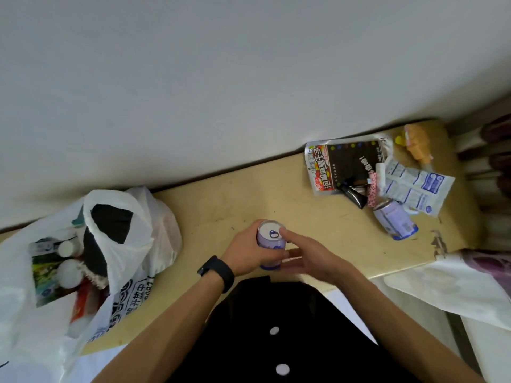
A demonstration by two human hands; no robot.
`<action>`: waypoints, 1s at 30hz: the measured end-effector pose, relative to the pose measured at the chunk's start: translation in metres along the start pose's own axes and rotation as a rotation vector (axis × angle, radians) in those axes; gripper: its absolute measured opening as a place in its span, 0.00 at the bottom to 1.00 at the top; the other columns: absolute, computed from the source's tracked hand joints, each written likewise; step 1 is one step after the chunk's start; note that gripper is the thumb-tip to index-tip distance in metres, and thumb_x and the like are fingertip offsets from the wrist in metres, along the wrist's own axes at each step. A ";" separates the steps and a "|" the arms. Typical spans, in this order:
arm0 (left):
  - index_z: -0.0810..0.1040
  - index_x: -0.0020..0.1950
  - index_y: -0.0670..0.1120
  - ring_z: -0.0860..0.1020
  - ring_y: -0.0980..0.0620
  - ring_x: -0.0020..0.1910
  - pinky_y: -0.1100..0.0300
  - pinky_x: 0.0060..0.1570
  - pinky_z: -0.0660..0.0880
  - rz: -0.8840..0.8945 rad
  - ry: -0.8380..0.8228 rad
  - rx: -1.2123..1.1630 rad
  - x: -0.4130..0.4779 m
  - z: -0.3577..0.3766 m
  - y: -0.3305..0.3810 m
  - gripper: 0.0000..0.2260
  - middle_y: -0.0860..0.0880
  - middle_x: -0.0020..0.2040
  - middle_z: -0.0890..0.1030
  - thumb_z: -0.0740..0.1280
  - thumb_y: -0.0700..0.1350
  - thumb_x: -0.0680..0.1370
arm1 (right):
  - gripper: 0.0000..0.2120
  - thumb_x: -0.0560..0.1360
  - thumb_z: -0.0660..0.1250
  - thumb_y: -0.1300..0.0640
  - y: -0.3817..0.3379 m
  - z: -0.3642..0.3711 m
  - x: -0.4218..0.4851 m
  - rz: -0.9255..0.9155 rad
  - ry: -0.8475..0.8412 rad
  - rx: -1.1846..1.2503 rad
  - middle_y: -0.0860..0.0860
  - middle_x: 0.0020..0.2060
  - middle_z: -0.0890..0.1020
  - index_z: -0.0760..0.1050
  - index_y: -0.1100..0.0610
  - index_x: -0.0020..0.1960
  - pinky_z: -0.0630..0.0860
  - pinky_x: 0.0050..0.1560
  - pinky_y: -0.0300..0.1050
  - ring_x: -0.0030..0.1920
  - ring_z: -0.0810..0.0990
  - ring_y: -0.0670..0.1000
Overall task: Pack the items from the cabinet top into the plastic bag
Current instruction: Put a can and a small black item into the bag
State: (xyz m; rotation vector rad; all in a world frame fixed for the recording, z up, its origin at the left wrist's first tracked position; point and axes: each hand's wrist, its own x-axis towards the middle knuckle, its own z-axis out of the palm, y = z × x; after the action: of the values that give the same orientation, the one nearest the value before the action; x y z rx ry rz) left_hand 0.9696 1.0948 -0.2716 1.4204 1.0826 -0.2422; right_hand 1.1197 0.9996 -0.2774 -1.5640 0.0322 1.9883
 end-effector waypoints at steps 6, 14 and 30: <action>0.76 0.59 0.57 0.80 0.63 0.49 0.69 0.45 0.75 -0.060 0.103 -0.067 -0.008 -0.015 -0.017 0.24 0.59 0.52 0.82 0.80 0.52 0.66 | 0.32 0.69 0.75 0.46 -0.047 -0.087 0.032 -0.387 0.814 -0.958 0.55 0.66 0.73 0.71 0.56 0.68 0.72 0.65 0.54 0.65 0.72 0.58; 0.77 0.57 0.57 0.81 0.57 0.50 0.59 0.51 0.78 -0.149 0.213 -0.165 -0.044 -0.033 -0.061 0.26 0.56 0.51 0.83 0.80 0.55 0.62 | 0.26 0.73 0.68 0.52 -0.065 -0.153 0.060 -0.127 0.995 -1.616 0.56 0.66 0.73 0.68 0.50 0.69 0.67 0.66 0.56 0.68 0.67 0.60; 0.77 0.57 0.55 0.82 0.58 0.49 0.58 0.52 0.79 -0.096 0.217 -0.178 -0.073 -0.022 -0.083 0.24 0.54 0.50 0.84 0.81 0.50 0.65 | 0.14 0.75 0.66 0.64 -0.049 -0.146 0.045 -0.375 1.077 -1.251 0.62 0.57 0.79 0.77 0.59 0.60 0.76 0.56 0.56 0.56 0.75 0.66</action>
State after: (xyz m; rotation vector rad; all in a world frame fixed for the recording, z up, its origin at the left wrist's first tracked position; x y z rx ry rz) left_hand 0.8618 1.0632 -0.2703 1.2566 1.3190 -0.0580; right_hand 1.2652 1.0043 -0.3453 -2.8938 -1.1398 0.5445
